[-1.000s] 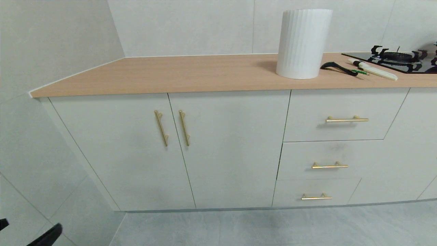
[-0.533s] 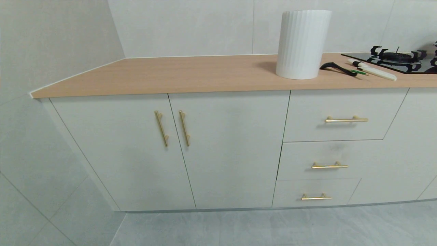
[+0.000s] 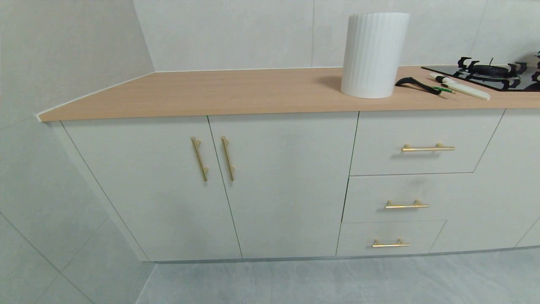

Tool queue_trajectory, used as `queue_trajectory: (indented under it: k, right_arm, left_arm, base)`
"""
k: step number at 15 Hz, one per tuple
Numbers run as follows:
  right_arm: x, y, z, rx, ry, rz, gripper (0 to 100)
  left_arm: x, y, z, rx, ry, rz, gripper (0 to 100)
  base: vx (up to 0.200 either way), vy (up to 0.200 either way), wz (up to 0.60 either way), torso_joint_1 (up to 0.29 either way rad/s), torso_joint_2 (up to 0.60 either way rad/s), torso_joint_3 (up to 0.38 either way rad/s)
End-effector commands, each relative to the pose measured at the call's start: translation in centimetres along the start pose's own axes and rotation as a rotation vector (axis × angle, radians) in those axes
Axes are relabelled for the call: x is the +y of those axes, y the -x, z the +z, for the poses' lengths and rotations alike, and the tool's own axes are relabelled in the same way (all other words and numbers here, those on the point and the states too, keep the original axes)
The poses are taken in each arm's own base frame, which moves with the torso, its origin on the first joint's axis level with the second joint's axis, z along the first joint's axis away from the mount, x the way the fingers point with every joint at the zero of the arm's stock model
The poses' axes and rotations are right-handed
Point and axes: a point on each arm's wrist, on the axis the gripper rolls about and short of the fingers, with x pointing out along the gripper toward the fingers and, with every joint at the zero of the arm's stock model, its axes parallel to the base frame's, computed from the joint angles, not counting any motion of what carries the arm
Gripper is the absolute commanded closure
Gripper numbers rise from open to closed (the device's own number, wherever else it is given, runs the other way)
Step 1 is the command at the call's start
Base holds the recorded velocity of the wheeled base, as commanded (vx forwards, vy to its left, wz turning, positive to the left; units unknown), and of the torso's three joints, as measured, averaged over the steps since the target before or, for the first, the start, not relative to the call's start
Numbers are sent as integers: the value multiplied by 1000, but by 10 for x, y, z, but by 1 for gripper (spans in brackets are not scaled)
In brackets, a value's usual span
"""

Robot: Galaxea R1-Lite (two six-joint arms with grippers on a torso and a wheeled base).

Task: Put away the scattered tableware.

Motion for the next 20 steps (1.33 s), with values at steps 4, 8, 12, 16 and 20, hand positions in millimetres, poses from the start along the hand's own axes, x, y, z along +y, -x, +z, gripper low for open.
queue_trajectory:
  k: [4,8,12,16,20]
  right_arm:
    - [8,-7,-31,81,-9,270,0]
    - [10,-10,-33,142,48,357,0]
    - [9,-7,-33,93,47,322,0]
    - [9,-7,-33,94,35,328,0]
    - [10,-7,-33,93,34,343,0]
  left_arm:
    - [-6,-19,-32,-38,-115,-190,0]
    - [-6,-19,-33,-37,-163,-212,0]
    - [-6,-19,-33,-36,-155,-214,0]
    - [-6,-19,-33,-35,-138,-214,0]
    - [-6,-19,-33,-32,-103,-213,0]
  base:
    - [0,0,0,0,0,0]
    - [0,0,0,0,0,0]
    - [0,0,0,0,0,0]
    - [0,0,0,0,0,0]
    - [0,0,0,0,0,0]
